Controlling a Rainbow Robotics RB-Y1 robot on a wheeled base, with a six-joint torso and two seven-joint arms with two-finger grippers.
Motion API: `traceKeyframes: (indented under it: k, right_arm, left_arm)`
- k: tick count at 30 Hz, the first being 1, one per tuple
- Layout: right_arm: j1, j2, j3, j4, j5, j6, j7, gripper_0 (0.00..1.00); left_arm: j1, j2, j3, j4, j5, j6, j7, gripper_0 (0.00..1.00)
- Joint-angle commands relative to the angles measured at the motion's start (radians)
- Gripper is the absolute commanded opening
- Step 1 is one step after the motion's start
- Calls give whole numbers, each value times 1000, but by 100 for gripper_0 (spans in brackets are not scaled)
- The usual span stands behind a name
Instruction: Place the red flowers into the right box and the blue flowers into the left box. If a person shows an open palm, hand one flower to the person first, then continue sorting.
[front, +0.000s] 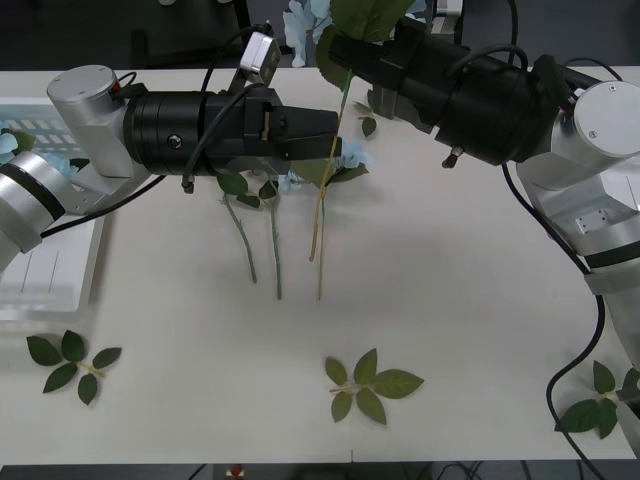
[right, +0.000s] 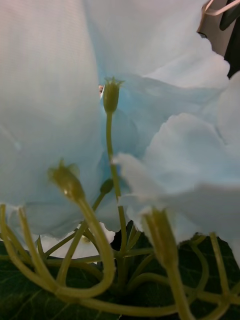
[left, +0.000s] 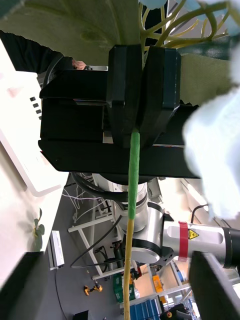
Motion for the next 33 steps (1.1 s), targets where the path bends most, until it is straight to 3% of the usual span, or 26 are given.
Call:
traceKeyframes:
  k: [1,12,14,19,20,26,33]
  right_arm:
    - [-20,6,-3,-14,-7,-6,15,0]
    - [-21,4,-3,-13,-7,-14,19,0]
    - [-21,6,-3,-13,-7,-19,19,33]
    - [-20,4,-3,-14,-10,-17,22,66]
    - [-20,1,-3,-13,-11,-17,22,69]
    - [-12,-66,-6,-13,-76,12,25,71]
    - [58,-229,-63,-24,-175,153,27,72]
  left_arm:
    - [-4,-8,-7,-26,8,-24,-22,0]
    - [-4,-8,-7,-26,8,-29,-27,0]
    - [-4,-8,-7,-26,8,-29,-29,0]
    - [-4,-8,-7,-24,8,-29,-27,0]
    - [-4,-8,-7,-26,9,-29,-27,0]
    - [-4,-8,-7,-26,9,-27,-27,0]
    - [-4,-8,-7,-24,11,-27,-30,0]
